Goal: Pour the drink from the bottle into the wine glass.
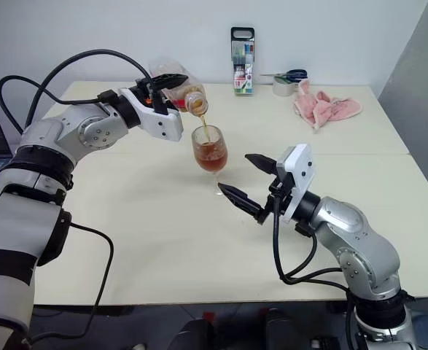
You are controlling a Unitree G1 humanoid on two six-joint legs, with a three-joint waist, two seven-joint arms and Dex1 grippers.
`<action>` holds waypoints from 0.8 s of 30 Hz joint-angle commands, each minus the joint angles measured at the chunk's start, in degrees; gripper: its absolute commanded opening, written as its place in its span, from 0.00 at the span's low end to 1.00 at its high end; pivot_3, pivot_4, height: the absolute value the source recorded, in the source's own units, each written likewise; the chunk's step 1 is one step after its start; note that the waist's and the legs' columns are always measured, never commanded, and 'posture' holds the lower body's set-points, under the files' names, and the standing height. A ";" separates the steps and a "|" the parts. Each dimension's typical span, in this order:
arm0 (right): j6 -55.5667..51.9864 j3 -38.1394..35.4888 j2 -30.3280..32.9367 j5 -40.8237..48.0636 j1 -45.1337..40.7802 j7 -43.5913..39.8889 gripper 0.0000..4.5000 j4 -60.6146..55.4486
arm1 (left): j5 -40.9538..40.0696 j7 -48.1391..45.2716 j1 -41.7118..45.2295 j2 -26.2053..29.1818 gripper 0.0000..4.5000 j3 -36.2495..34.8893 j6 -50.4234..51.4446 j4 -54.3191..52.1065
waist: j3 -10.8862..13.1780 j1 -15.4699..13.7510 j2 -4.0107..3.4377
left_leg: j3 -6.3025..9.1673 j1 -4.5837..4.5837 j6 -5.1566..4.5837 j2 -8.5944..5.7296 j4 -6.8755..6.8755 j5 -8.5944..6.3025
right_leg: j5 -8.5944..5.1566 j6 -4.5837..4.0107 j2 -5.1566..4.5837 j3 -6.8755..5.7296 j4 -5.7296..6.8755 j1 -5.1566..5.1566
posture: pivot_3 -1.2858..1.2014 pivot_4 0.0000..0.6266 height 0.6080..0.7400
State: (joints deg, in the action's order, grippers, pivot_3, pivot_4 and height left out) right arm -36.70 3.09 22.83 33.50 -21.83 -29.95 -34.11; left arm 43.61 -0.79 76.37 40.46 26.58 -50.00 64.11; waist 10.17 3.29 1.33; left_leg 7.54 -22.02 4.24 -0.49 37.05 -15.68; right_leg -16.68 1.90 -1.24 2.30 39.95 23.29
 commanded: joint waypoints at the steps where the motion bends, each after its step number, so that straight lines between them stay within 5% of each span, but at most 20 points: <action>1: 2.53 0.89 0.27 -1.85 -1.70 0.05 1.00 -2.64 | -4.17 -1.93 0.78 -0.23 0.38 -2.99 1.00 -0.30 | 0.00 0.00 0.00 | 0.01 0.00 0.00 0.00 0.00 0.00 | 0.00 0.00 0.00 0.00 0.00 0.00 | 0.52 0.24 1.00; 12: 4.79 4.50 -0.41 -5.72 -4.83 -1.17 1.00 -1.53 | -23.53 -18.67 -7.75 -4.86 0.38 -13.72 10.99 -6.97 | -0.01 0.20 0.00 | 0.00 0.02 0.03 0.02 0.03 0.02 | 0.00 -0.01 0.00 0.01 0.03 0.00 | 0.52 0.24 1.00; 18: -1.55 6.58 2.69 -2.70 -7.94 -4.77 1.00 -1.85 | -43.15 -25.59 -16.52 -8.05 0.38 -28.32 36.24 -17.13 | -0.02 0.59 -0.01 | 0.03 0.00 0.02 0.03 0.09 0.01 | 0.01 -0.01 -0.02 0.01 0.04 0.00 | 0.52 0.24 1.00; 24: -6.13 7.82 3.51 -3.31 -11.21 -4.36 1.00 0.71 | -53.05 -25.92 -27.79 -8.22 0.38 -37.27 55.72 -30.21 | -0.04 1.51 0.00 | 0.14 0.03 0.09 0.06 0.10 0.05 | 0.01 -0.02 0.00 -0.04 0.10 0.00 | 0.52 0.24 1.00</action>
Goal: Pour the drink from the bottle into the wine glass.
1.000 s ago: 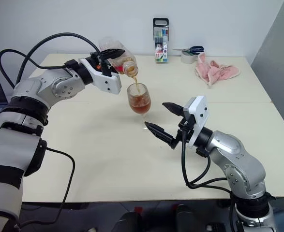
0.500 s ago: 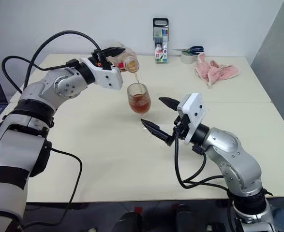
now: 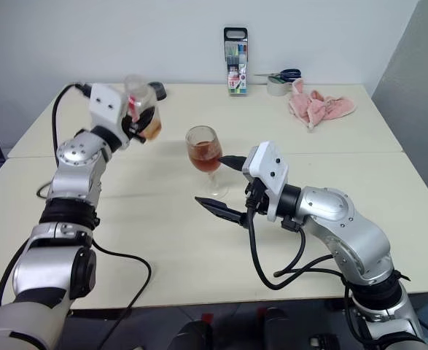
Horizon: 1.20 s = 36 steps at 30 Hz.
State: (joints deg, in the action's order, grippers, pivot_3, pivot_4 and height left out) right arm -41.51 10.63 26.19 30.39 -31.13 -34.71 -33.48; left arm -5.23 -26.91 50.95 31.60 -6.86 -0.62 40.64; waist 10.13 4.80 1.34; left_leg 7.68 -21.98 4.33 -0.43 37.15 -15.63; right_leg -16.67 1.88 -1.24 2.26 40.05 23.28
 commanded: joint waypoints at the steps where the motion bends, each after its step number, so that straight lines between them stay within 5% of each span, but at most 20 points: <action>1: -1.57 0.46 0.11 -0.51 -2.28 0.42 1.00 0.43 | -5.12 0.38 -3.90 0.75 0.38 -4.61 8.47 -8.39 | 0.00 -0.02 0.00 | 0.02 -0.01 0.07 0.00 0.01 0.04 | 0.00 0.00 0.00 0.00 -0.01 0.00 | 0.52 0.24 1.00; 8: -2.47 1.17 -1.40 -1.86 -4.92 1.39 1.00 2.54 | -10.51 2.72 -14.03 0.56 0.38 -10.16 19.71 -18.93 | -0.02 -0.16 0.03 | 0.03 -0.02 0.11 -0.01 0.03 0.06 | 0.00 0.00 -0.04 0.00 -0.02 0.00 | 0.52 0.24 1.00; 18: -2.34 1.87 -2.92 -2.64 -5.61 1.14 1.00 3.19 | -10.63 1.81 -19.25 0.79 0.38 -10.15 20.26 -21.26 | -0.08 -0.35 0.10 | -0.05 0.04 0.08 -0.01 -0.02 0.04 | 0.00 -0.01 -0.06 0.05 -0.04 -0.02 | 0.52 0.24 1.00; 26: -2.42 1.39 -3.31 -2.76 -6.63 0.86 1.00 4.69 | -8.55 1.97 -20.13 1.23 0.96 -8.92 17.80 -21.22 | -0.08 -0.61 0.10 | -0.05 0.05 -0.04 -0.01 -0.03 -0.03 | 0.00 -0.01 -0.05 0.04 -0.04 -0.02 | 0.52 0.24 1.00; 31: -1.18 1.36 -2.41 -3.21 -3.90 0.65 1.00 3.73 | -7.10 1.78 -21.95 0.86 0.99 -8.22 13.97 -23.06 | -0.09 -0.85 0.11 | -0.06 0.05 -0.05 -0.01 -0.03 -0.03 | 0.01 -0.01 -0.06 0.06 -0.06 -0.02 | 0.52 0.24 1.00; 36: 8.46 -0.58 -3.16 -5.92 10.81 2.23 1.00 2.93 | -8.60 3.22 -30.49 -0.88 0.99 -10.94 11.74 -31.71 | -0.17 -1.26 0.20 | -0.09 0.04 -0.06 -0.01 -0.10 -0.04 | 0.01 -0.01 -0.11 0.06 -0.12 -0.01 | 0.52 0.24 1.00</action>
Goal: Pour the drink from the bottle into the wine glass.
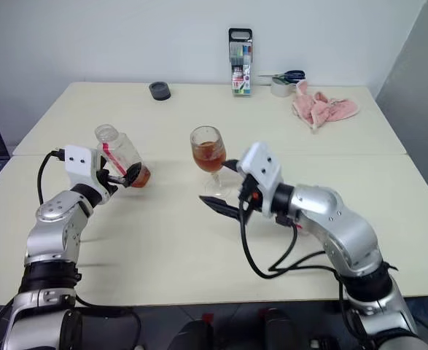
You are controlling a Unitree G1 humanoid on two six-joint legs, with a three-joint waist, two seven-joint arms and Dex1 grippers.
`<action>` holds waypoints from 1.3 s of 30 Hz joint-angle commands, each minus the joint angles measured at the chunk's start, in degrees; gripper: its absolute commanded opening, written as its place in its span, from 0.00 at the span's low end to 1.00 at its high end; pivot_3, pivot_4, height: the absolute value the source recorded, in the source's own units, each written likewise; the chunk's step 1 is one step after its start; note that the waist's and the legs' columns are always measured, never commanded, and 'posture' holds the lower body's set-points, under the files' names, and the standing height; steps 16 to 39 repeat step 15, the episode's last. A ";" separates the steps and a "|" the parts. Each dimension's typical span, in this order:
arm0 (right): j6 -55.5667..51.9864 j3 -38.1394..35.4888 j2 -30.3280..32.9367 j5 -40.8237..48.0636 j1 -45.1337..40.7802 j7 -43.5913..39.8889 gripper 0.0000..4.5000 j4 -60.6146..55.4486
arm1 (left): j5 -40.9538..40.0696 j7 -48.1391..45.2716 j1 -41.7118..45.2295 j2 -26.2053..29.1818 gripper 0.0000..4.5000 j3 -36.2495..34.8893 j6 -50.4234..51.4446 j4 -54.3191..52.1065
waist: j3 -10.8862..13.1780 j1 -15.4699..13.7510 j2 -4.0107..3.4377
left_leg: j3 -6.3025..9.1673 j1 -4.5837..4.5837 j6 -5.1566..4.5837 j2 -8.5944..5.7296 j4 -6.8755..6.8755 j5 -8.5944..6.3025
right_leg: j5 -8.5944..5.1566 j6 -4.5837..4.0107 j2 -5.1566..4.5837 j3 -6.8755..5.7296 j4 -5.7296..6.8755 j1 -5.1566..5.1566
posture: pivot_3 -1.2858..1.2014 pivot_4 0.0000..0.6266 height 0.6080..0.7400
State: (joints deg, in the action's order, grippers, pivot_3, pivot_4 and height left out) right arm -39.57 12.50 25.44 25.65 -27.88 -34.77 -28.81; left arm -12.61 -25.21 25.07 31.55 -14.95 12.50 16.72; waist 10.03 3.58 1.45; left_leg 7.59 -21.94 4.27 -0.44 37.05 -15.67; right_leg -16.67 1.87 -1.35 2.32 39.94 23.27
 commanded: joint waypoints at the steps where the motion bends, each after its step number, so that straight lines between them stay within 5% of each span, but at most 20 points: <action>1: 8.34 -3.39 -3.80 -1.45 10.74 3.66 1.00 -1.27 | -1.60 2.59 -6.59 -1.29 0.99 -3.66 -0.37 -10.00 | -0.10 -0.07 0.11 | 0.01 0.01 -0.01 0.06 -0.04 -0.01 | 0.00 0.00 -0.04 0.01 -0.02 -0.01 | 0.52 0.24 1.00; 13: 34.75 -9.36 -18.43 -14.56 21.93 19.71 1.00 17.30 | 0.37 10.33 -20.16 -5.77 0.99 -7.02 -4.76 -22.91 | -0.10 -0.66 0.09 | -0.11 0.21 -0.01 0.08 -0.03 -0.01 | 0.03 0.05 0.11 0.09 0.03 -0.13 | 0.52 0.24 1.00; 39: 36.05 -9.31 -18.88 -14.99 21.34 19.53 1.00 18.69 | 0.15 10.42 -20.52 -5.90 0.99 -7.45 -6.14 -23.01 | -0.10 -0.69 0.09 | -0.12 0.19 -0.01 0.08 -0.03 -0.01 | 0.04 0.05 0.11 0.09 0.02 -0.11 | 0.52 0.24 1.00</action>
